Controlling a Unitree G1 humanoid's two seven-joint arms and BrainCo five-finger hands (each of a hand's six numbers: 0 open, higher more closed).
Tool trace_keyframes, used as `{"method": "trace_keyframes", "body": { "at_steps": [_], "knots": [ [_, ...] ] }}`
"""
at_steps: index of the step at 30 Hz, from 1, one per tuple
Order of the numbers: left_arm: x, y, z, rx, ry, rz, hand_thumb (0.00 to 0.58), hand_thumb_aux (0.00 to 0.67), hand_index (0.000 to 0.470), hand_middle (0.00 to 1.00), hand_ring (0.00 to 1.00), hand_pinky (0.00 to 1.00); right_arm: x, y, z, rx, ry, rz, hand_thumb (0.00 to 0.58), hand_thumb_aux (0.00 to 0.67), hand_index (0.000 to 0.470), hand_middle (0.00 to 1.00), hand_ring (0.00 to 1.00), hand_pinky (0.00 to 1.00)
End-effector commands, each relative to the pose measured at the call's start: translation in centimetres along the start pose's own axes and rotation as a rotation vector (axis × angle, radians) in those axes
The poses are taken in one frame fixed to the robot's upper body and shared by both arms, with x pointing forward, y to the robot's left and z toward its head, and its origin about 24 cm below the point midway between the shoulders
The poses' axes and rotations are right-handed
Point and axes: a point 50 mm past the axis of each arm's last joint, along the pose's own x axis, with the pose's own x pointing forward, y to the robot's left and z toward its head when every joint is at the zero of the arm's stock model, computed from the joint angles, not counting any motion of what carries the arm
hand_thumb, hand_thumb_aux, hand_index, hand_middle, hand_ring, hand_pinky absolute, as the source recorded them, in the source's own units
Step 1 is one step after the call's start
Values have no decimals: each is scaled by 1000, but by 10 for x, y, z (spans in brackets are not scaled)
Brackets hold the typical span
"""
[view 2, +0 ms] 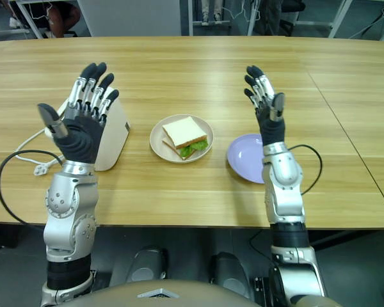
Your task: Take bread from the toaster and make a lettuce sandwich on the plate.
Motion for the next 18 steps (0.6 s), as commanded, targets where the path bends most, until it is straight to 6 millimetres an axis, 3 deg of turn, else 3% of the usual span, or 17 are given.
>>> {"method": "trace_keyframes", "body": {
  "at_steps": [1, 10, 18],
  "knots": [
    [-10, -3, 12, -30, -11, -2, 0, 0, 0, 0, 0, 0, -11, -4, 11, 40, -24, -24, 0, 0, 0, 0, 0, 0],
    [-29, -6, 12, -97, -31, -31, 0, 0, 0, 0, 0, 0, -29, -13, 9, 109, -74, -85, 0, 0, 0, 0, 0, 0],
    [-39, -2, 11, -86, -52, 7, 0, 0, 0, 0, 0, 0, -29, -18, 10, 141, -99, -129, 0, 0, 0, 0, 0, 0]
  ]
}}
